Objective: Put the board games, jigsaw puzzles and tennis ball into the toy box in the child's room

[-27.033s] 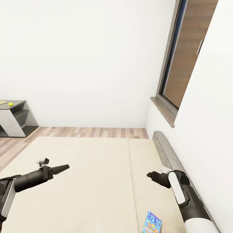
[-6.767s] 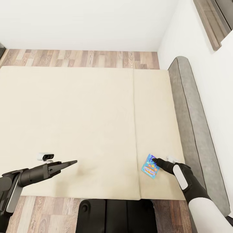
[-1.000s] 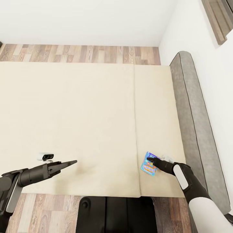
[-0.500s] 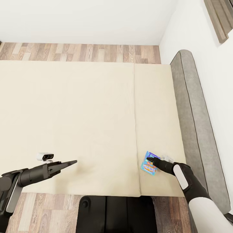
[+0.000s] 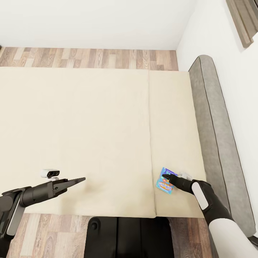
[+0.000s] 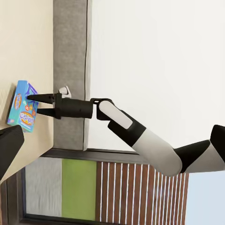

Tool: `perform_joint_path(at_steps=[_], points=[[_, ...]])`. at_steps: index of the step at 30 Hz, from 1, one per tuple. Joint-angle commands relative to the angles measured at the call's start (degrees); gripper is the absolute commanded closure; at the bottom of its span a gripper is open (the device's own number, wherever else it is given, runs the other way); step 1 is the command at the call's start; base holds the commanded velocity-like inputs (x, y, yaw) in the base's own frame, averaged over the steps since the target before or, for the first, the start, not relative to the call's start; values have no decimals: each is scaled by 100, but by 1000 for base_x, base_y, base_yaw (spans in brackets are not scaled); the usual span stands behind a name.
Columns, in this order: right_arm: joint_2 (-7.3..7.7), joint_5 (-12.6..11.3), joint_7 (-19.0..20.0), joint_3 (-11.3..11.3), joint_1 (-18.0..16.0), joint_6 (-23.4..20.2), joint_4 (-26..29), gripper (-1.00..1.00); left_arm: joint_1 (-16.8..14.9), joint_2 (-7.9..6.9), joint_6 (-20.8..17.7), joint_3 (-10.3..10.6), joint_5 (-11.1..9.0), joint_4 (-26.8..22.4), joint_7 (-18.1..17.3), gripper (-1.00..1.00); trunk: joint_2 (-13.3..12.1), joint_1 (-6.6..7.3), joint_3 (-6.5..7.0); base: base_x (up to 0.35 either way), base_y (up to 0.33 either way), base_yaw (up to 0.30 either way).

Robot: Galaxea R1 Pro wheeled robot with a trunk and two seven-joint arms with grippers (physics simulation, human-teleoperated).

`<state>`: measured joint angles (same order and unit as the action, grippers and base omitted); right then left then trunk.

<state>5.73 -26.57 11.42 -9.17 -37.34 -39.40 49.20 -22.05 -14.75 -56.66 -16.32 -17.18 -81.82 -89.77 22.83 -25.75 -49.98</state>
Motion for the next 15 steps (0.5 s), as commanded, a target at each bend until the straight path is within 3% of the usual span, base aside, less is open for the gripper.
perform_joint_path(at_steps=[1, 15], points=[[-2, 11, 27, -14, -2, -33, 6, -100, -2, -2, -62, 0, 4, -1, -23, -100, 9, -3, -6, 0, 85, 0], [-11, 11, 27, 21, -2, -33, 30, -100, -2, 0, -58, -3, 4, -1, -23, -100, 9, -3, -6, 0, 21, 0]])
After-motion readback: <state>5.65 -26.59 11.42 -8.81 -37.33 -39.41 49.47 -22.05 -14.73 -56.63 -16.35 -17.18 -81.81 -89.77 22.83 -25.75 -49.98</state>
